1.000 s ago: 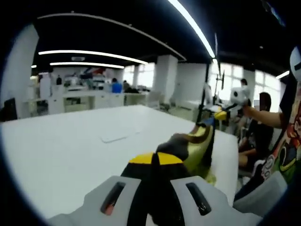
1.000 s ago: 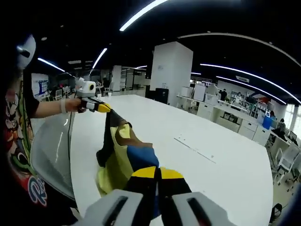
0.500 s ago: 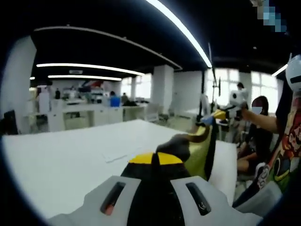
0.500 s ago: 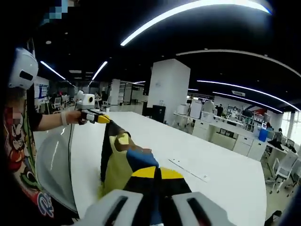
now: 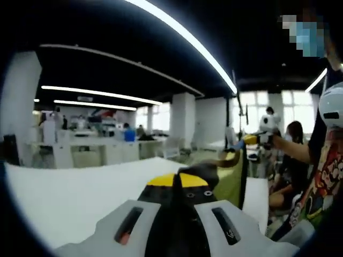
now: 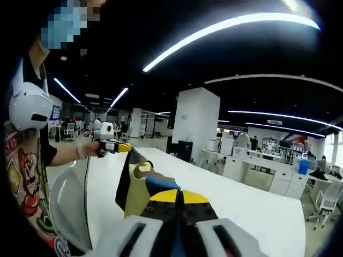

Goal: Fold the garment on the visible template until the final outline fits inside the template.

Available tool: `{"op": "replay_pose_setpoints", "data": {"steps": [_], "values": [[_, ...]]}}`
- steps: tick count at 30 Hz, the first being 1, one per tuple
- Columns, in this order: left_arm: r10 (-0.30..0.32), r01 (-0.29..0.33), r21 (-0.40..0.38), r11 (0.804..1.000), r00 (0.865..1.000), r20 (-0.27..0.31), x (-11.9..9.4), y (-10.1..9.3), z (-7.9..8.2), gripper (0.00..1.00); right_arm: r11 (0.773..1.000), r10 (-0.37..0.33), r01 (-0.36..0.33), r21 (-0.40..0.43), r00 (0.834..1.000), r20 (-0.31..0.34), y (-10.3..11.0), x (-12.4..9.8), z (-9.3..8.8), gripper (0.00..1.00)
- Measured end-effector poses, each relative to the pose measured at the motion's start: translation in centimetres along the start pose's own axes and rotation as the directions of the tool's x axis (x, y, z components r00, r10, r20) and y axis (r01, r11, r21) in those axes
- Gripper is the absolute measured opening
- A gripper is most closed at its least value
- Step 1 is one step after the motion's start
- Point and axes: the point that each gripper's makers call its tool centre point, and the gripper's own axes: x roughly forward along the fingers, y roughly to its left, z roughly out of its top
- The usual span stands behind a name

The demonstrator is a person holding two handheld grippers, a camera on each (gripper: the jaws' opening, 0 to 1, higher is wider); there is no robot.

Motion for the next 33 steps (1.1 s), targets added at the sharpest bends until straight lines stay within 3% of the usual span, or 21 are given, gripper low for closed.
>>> {"op": "replay_pose_setpoints", "data": {"steps": [5, 9, 16, 20, 24, 26, 33], "values": [[0.014, -0.017, -0.049, 0.999, 0.998, -0.062, 1.4, 1.1, -3.0, 0.00, 0.999, -0.023, 0.024, 0.029, 0.998, -0.052, -1.3, 1.7, -3.0, 0.00], [0.018, -0.022, -0.056, 0.998, 0.996, -0.086, 2.1, 1.9, -4.3, 0.00, 0.998, -0.042, 0.045, 0.038, 0.995, -0.089, -2.3, 2.9, -4.7, 0.00], [0.031, -0.041, -0.081, 0.996, 0.992, -0.124, 3.1, 3.3, -6.5, 0.00, 0.979, -0.019, 0.027, 0.203, 0.999, -0.044, -3.9, 4.5, -5.7, 0.00], [0.050, -0.067, -0.111, 0.992, 0.987, -0.151, 3.7, 4.5, -7.9, 0.00, 0.972, -0.010, 0.019, 0.234, 0.999, -0.041, -4.8, 5.8, -6.4, 0.00], [0.058, -0.074, -0.088, 0.993, 0.984, -0.169, 4.5, 5.2, -9.2, 0.00, 0.962, 0.012, 0.006, 0.274, 0.998, -0.064, -5.7, 7.1, -7.7, 0.00], [0.070, -0.091, -0.098, 0.991, 0.978, -0.197, 5.0, 5.9, -10.7, 0.00, 0.955, 0.013, 0.011, 0.296, 0.997, -0.081, -6.1, 7.6, -8.4, 0.00], [0.085, -0.117, -0.131, 0.984, 0.970, -0.226, 6.4, 7.4, -13.3, 0.00, 0.959, 0.017, 0.022, 0.283, 0.991, -0.133, -7.2, 9.4, -10.7, 0.00]]}}
